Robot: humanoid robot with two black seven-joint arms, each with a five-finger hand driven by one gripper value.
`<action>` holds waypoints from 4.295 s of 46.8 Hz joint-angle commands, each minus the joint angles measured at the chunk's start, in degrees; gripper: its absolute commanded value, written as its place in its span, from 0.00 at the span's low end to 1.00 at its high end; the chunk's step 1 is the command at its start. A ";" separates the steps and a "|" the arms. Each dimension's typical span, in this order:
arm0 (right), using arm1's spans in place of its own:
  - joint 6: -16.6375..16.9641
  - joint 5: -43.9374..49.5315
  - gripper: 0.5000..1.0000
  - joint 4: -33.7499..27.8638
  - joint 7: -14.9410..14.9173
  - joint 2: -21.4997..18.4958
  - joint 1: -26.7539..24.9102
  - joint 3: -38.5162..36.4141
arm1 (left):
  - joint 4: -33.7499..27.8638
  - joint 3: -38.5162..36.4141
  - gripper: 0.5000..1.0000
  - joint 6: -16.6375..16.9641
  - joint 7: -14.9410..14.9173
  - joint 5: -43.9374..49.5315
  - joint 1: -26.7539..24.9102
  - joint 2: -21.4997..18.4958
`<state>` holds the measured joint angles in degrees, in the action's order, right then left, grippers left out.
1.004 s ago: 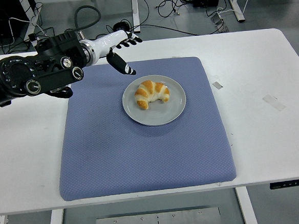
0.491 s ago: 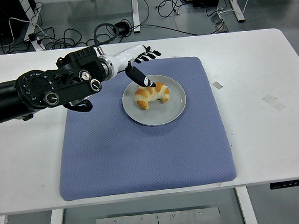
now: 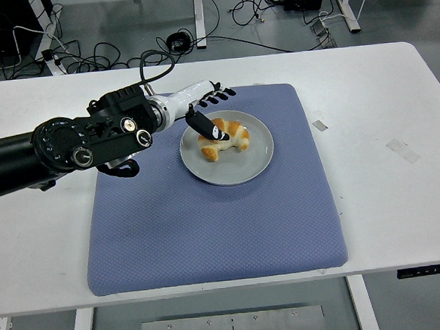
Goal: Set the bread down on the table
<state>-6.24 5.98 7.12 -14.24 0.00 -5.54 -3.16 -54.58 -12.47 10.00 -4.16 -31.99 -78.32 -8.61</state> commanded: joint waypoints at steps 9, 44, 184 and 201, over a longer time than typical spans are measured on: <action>0.00 0.00 1.00 0.00 0.00 0.00 0.00 0.08 | 0.52 0.60 0.78 0.02 0.03 0.00 1.15 0.09; 0.00 0.00 1.00 0.00 0.00 0.00 0.00 0.00 | 0.70 0.07 0.60 -0.15 -0.06 -0.70 1.32 0.44; 0.00 0.00 1.00 0.00 0.00 0.00 0.00 0.00 | -3.60 1.31 0.85 -7.71 -1.46 -0.70 -3.51 -3.86; 0.00 0.00 1.00 0.00 0.08 0.00 0.00 0.08 | -6.33 -1.07 0.84 -9.47 -3.48 -1.58 -4.21 -5.27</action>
<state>-6.24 5.98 7.12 -14.23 0.00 -5.54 -3.14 -60.89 -13.44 0.69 -7.53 -33.32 -82.60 -13.88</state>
